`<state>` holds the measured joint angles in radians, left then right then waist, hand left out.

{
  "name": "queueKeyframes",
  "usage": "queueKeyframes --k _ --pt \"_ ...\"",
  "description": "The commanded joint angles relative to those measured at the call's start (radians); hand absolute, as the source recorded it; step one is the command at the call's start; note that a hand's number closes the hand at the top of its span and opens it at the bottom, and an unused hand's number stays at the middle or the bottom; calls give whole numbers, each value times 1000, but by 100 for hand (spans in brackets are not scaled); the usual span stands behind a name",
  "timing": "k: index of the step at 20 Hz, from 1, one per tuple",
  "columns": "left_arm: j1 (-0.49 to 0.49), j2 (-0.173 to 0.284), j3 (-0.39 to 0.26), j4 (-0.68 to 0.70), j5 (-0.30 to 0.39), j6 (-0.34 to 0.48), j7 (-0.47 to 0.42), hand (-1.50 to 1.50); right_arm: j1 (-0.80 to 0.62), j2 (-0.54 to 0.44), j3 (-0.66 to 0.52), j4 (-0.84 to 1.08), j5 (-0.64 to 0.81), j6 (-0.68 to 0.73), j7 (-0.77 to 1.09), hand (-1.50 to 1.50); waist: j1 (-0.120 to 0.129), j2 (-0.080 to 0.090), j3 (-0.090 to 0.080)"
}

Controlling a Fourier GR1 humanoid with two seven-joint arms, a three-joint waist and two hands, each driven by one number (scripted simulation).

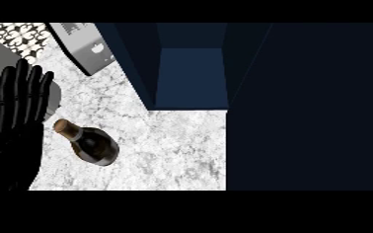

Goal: Pick up the wine, place it into the cabinet and close the cabinet

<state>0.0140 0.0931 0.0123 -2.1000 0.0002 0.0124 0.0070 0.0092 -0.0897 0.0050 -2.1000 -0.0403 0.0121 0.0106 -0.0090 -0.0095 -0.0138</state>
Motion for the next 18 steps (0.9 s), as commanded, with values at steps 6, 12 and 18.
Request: queueKeyframes --k 6,12,18 --pt "115 201 146 22 414 -388 -60 -150 143 -27 11 -167 11 32 32 -150 7 3 11" --pt "142 243 226 -7 774 -363 222 -150 142 -62 108 -277 -97 117 198 -150 12 6 13" --pt "112 300 272 -166 900 -230 405 -150 76 -68 111 -405 -120 75 374 -150 10 8 14"
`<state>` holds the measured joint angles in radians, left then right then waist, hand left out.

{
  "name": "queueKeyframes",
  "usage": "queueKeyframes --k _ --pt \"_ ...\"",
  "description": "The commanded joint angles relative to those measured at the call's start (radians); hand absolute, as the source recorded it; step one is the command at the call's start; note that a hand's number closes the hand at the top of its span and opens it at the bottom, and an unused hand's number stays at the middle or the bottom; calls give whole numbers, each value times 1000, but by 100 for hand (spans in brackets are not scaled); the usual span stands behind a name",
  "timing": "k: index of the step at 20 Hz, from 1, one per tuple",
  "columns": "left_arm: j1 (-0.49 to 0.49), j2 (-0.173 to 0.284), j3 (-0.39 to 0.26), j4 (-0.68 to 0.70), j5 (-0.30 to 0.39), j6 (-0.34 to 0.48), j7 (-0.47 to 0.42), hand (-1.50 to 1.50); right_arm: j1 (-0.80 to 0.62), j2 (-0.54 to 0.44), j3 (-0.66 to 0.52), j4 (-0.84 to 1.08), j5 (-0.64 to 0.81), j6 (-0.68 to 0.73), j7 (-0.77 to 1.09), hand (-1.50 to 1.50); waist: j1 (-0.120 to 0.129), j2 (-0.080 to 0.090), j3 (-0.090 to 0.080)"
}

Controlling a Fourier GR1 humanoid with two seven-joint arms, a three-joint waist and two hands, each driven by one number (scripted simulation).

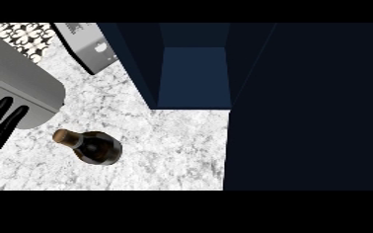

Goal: Pick up the wine, place it into the cabinet and close the cabinet

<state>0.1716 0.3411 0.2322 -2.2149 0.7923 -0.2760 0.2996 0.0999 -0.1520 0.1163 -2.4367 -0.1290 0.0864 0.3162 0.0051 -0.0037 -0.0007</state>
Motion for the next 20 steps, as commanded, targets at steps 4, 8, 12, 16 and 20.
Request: queueKeyframes --k 4,8,12,16,20 --pt "24 71 150 -99 196 37 135 -150 -158 -8 24 -159 6 -103 299 -150 4 0 0" --pt "-22 75 128 -178 184 149 223 -150 -179 6 80 -186 56 -126 353 -150 -3 0 0" --pt "-66 54 104 -148 142 161 239 -150 -335 -8 -30 -107 6 -153 412 -150 -3 2 0" --pt "-130 56 59 -116 79 203 248 -150 -404 -48 -67 -176 -29 -170 544 -150 -13 2 0" --pt "-99 70 106 -124 101 199 283 -150 -462 -30 -22 -191 37 -226 617 -150 -7 0 0"
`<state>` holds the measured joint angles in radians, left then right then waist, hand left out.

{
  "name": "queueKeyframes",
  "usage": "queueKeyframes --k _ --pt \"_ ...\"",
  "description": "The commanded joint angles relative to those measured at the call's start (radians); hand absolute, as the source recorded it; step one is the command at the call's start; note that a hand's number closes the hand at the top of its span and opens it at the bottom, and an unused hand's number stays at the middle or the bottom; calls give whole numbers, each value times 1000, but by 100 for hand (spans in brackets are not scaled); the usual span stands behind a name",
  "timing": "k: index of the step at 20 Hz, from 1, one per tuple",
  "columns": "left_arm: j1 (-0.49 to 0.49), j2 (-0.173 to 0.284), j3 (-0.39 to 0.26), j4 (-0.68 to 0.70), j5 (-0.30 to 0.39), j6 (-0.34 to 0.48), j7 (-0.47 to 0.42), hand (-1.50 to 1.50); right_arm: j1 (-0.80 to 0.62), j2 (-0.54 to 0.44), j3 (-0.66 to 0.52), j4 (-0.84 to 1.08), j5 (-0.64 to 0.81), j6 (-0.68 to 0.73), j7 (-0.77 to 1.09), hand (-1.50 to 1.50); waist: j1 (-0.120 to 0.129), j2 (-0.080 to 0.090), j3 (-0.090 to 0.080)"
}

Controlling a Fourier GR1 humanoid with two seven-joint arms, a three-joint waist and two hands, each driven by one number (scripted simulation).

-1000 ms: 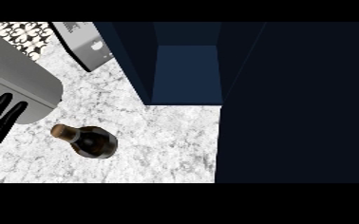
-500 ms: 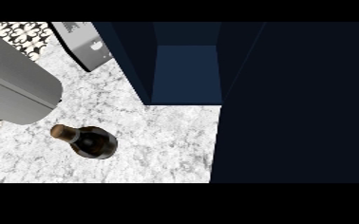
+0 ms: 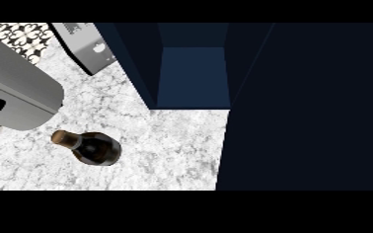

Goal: Pick up the wine, place it into the cabinet and close the cabinet

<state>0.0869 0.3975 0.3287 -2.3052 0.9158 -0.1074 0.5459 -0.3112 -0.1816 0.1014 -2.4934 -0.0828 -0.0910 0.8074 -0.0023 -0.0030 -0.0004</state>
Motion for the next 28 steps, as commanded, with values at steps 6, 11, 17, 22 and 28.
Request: queueKeyframes --k 6,11,17,22,28 --pt "21 -55 -27 5 -98 -7 -9 -150 -134 -46 -96 -96 -91 -22 159 -150 3 0 0" --pt "-22 -88 -72 66 -211 13 -49 -150 -207 -64 -95 -140 -83 -56 273 -150 -4 -1 0" --pt "-98 -95 -107 199 -316 -12 -90 -150 -193 -66 -92 -124 -71 -36 232 -150 -7 1 0" --pt "-50 -125 -95 313 -344 -112 -175 -150 -220 -50 -67 -120 -35 -69 271 -150 -5 1 0" --pt "-6 -137 -84 444 -411 -221 -292 -150 -219 -58 -66 -153 -35 -67 288 -150 -6 0 0"
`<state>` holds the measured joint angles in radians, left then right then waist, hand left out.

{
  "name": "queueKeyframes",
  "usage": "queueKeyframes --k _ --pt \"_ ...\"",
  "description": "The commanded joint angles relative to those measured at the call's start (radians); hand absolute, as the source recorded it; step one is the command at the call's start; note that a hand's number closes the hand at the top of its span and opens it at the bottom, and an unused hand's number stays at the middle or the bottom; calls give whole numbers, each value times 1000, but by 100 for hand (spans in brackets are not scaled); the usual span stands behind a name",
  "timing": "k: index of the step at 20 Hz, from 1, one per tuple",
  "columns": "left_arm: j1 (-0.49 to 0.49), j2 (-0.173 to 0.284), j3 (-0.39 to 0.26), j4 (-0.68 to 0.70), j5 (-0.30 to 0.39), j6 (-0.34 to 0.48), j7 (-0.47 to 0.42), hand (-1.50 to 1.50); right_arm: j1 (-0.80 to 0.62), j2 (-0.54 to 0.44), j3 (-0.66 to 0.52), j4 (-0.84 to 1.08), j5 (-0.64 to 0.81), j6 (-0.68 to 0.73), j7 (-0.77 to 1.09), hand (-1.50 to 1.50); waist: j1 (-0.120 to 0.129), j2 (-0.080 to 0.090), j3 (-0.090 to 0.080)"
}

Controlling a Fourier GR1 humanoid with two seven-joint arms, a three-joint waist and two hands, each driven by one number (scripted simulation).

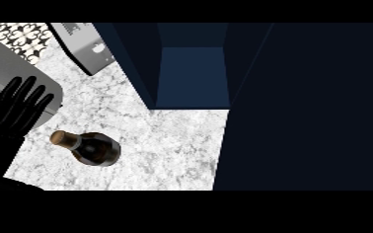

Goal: Pick up the wine, place it into the cabinet and close the cabinet

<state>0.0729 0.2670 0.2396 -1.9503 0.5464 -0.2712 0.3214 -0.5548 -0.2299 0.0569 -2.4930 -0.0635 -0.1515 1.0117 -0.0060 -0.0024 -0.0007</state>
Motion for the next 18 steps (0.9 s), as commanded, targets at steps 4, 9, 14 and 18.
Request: queueKeyframes --k 4,9,14,18 --pt "88 -50 -1 122 -94 -99 -161 -150 27 40 68 -101 46 -37 35 -150 8 -1 0" --pt "70 -60 -12 253 -183 -143 -267 -150 -77 -24 -45 -135 -56 -47 167 -150 -2 -2 -1" --pt "88 -81 -18 264 -189 -149 -280 -150 -51 -19 -28 -148 -22 -53 153 -150 2 -2 0" --pt "-15 -83 -19 520 -304 -171 -437 -150 2 -22 -83 -105 -113 -5 72 -150 -6 2 0"
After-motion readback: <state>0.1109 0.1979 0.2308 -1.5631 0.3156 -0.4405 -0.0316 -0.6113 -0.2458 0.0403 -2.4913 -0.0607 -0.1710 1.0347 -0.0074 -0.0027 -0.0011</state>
